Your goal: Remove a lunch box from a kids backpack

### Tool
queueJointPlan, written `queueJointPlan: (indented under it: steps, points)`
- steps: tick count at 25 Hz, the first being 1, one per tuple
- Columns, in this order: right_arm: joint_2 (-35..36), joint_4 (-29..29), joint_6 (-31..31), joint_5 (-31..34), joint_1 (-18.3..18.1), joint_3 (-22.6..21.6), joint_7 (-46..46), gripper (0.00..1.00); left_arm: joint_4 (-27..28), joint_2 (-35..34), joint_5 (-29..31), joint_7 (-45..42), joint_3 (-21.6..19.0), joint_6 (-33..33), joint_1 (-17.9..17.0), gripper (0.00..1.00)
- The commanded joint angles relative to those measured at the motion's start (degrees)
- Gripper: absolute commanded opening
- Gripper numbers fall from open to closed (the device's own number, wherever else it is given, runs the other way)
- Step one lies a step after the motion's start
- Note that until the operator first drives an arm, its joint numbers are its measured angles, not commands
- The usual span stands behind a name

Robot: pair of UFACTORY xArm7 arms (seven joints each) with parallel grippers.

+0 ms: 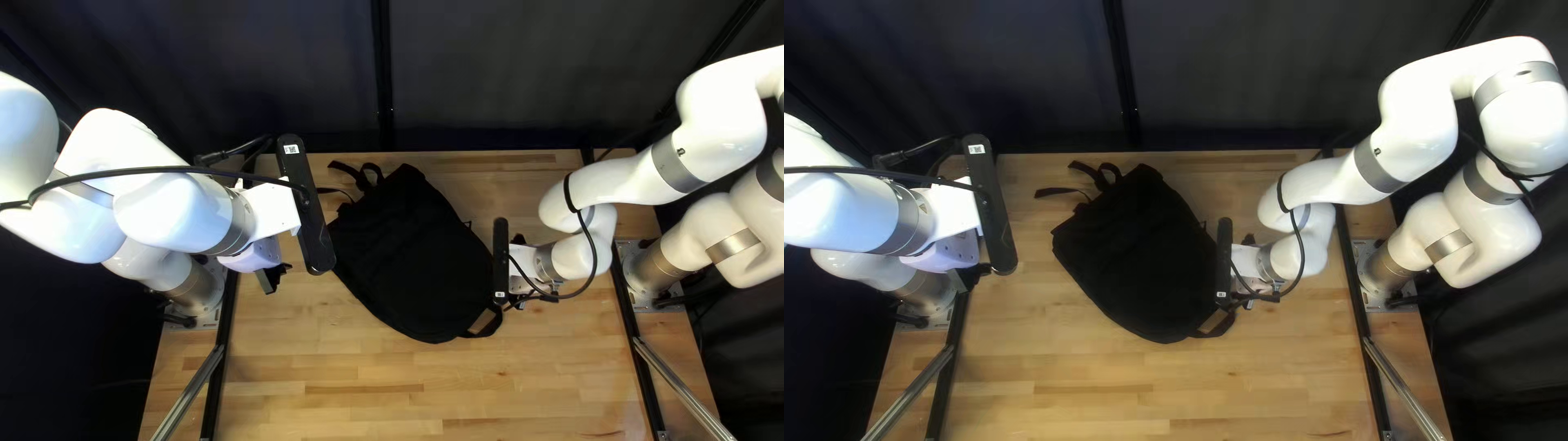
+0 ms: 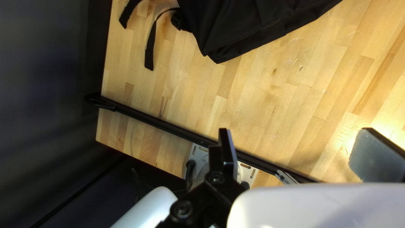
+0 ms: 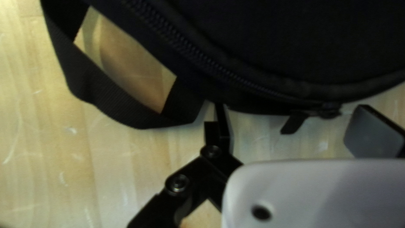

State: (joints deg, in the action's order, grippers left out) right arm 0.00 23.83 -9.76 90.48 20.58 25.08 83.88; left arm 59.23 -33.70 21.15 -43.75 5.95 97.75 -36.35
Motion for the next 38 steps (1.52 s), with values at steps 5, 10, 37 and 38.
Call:
queueJointPlan:
  steps: [5, 10, 37, 38]
  points:
    - [0.2, -0.3, 1.1, 0.7, 0.1, -0.2, -1.2, 0.01, 0.0, 0.0, 0.0, 0.0, 0.0, 0.0, 0.0, 1.0]
    - [-0.9, -0.9, 0.3, -3.5, 0.6, -0.6, -5.1, 0.03, 0.0, 0.0, 0.0, 0.0, 0.0, 0.0, 0.0, 1.0]
    - [-28.2, -9.6, -21.2, -36.9, -3.5, 15.0, -56.9, 0.03, 0.0, 0.0, 0.0, 0.0, 0.0, 0.0, 0.0, 1.0]
    - [-29.4, -9.0, -23.3, -38.0, -3.5, 15.0, -58.0, 0.03, 0.0, 0.0, 0.0, 0.0, 0.0, 0.0, 0.0, 1.0]
